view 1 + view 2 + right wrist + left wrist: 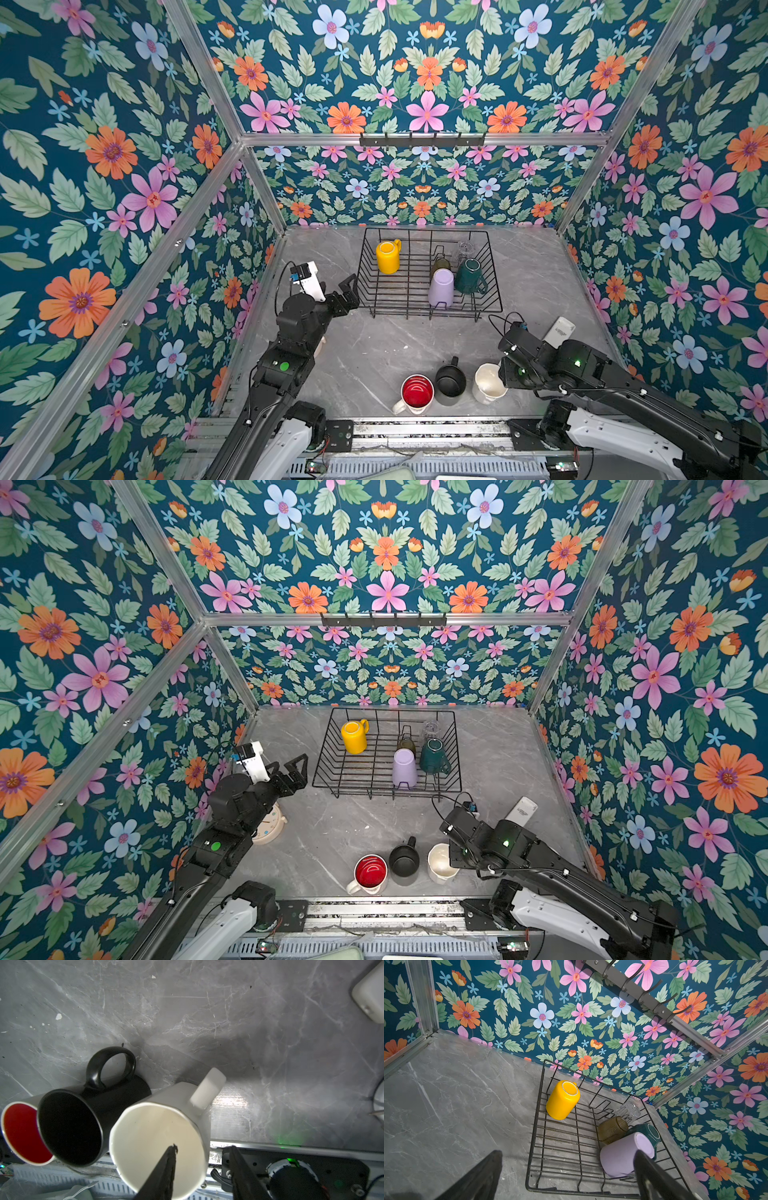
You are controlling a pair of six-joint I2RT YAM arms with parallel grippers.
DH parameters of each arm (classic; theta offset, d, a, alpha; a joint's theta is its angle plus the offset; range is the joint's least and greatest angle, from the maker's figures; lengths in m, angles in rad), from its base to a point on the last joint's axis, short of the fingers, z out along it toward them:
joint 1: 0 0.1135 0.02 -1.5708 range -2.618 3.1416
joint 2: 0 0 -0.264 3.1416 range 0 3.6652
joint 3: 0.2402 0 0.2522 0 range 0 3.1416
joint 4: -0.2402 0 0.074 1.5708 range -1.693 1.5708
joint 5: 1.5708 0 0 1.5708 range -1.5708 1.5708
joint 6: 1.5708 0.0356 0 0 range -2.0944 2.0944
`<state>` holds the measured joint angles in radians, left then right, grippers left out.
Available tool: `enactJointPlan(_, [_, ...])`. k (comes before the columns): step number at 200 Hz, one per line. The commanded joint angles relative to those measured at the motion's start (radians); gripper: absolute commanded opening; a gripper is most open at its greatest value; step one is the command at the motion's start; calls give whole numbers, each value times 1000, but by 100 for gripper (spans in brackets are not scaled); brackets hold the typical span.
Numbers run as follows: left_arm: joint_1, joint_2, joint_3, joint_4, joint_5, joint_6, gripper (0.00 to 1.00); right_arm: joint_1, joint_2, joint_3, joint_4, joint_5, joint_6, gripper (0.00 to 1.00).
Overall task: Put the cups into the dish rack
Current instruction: 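Close the right gripper on the white mug's rim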
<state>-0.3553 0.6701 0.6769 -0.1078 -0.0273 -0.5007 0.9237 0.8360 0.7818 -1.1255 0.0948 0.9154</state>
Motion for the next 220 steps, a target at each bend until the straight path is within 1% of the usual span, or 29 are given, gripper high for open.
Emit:
enactJointPlan(1, [0,2,-2,25,7,-6,100,5,0,-30,38,-22,43,41])
enactJointPlan(65, [-1,-6,-1,20,8,-10,100,10,32,-103,119,-2,73,36])
enactJointPlan(125, [0,-10,1,16,8,-7,100,10,82,-122,168,24,76,29])
enactJointPlan(150, [0,-10,3,11,6,-6,100,10,93,-134,180,27,77,22])
enactJointPlan(167, [0,-8,3,13,6,-6,100,10,95,-130,166,39,73,15])
enactJointPlan(187, [0,-4,3,16,7,-6,100,10,89,-120,140,51,67,10])
enactJointPlan(199, [0,-3,2,18,9,-6,100,10,79,-109,118,69,65,9])
enactJointPlan(220, [0,0,1,23,12,-7,100,10,44,-87,86,94,66,1])
